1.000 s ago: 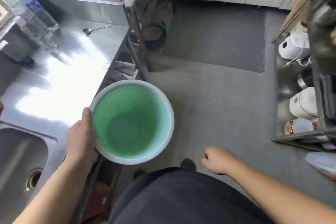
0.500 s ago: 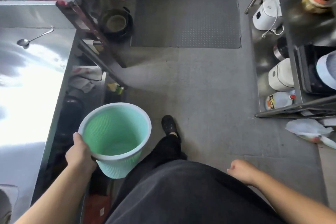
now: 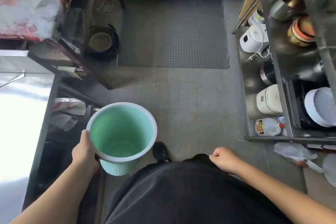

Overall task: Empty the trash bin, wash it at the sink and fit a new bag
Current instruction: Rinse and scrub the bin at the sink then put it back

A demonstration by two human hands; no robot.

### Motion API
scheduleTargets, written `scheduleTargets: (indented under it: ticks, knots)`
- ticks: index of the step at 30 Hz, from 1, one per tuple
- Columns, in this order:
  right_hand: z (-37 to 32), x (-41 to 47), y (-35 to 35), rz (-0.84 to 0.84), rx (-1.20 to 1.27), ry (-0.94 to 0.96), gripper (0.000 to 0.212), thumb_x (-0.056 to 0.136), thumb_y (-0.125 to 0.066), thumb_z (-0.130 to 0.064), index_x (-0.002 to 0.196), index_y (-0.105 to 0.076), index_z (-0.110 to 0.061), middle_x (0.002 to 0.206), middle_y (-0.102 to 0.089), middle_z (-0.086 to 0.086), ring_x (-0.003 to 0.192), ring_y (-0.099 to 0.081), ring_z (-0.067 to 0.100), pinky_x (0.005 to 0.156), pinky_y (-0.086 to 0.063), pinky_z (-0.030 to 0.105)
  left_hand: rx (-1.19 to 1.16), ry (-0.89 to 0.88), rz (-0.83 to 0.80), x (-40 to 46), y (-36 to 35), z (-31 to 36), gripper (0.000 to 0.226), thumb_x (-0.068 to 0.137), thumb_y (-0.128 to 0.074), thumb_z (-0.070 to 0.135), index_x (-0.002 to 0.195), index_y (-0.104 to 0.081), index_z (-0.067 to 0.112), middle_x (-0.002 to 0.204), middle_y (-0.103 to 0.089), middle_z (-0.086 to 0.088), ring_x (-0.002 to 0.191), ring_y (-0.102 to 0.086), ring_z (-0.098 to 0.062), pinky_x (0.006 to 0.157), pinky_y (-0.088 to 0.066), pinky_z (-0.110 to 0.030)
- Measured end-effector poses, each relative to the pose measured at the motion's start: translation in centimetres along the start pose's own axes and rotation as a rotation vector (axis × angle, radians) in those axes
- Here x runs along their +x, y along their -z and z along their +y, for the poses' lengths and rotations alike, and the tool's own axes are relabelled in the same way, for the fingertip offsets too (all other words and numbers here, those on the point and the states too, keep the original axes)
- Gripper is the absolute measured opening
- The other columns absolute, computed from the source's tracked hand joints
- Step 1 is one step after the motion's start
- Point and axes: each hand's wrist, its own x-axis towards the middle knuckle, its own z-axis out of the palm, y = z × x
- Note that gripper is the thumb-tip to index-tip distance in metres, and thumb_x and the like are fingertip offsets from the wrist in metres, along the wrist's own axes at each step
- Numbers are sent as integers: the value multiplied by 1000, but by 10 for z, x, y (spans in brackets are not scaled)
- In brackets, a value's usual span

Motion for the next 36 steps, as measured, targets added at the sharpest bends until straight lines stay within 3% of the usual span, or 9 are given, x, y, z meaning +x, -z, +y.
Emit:
scheduleTargets:
  ticks: [4,11,16,19,23,29,31,33,36]
  knots:
    - [30,15,32,-10,49,-86,30,92,-54,-35,66,-50,-20,66,-53,0,62,-49,17,56,-31,29,29,17,-10,3,-32,36,45,60,-56,57,80,-62,17,73,-60,-5,56,-55,-25,51,-42,-30]
    - [76,73,107,-123,156,-107,29,96,-53,-25,69,-50,-17,66,-49,6,57,-44,18,55,-28,28,7,26,51,6,-112,87,47,56,-58,57,80,-62,17,73,-61,-5,57,-57,-24,52,-45,-29]
    - [74,137,193,-117,180,-118,30,94,-58,-18,65,-50,-16,60,-49,2,52,-47,12,45,-30,25,-66,24,123,-19,-180,129,42,63,-58,56,79,-57,17,76,-58,-3,61,-55,-21,52,-43,-29]
    - [53,175,257,-117,131,-88,32,91,-54,-16,59,-47,-17,55,-47,5,48,-46,17,47,-31,25,-94,27,140,-32,-221,157,42,65,-56,54,81,-57,15,76,-55,-4,60,-53,-21,50,-41,-28]
    - [-8,224,349,-52,104,40,24,90,-52,-27,68,-51,-18,64,-53,6,58,-48,21,59,-35,29,-136,25,144,-42,-266,194,41,63,-54,53,82,-57,17,73,-55,-5,55,-52,-22,48,-43,-26]
    - [-99,281,443,16,237,190,26,86,-54,-34,76,-64,-12,76,-74,8,74,-72,28,72,-59,42,-195,57,156,-34,-321,243,48,57,-55,54,84,-62,15,70,-57,-8,54,-56,-26,54,-51,-34]
    - [-117,298,461,8,218,214,26,86,-54,-33,73,-62,-12,72,-71,9,68,-67,26,65,-57,39,-210,76,141,-26,-341,258,46,57,-56,52,85,-63,16,72,-59,-8,58,-58,-27,61,-51,-38]
    - [-128,312,479,-22,167,226,23,87,-53,-31,69,-55,-17,65,-60,7,62,-56,22,59,-44,32,-216,89,117,-17,-361,275,42,58,-60,51,83,-65,17,73,-62,-9,61,-60,-28,66,-51,-39]
    - [-126,326,503,-53,77,195,24,91,-54,-33,71,-54,-19,66,-54,5,58,-49,18,59,-36,27,-257,91,91,-1,-395,305,37,69,-65,48,87,-65,15,79,-64,-7,63,-61,-25,61,-50,-32]
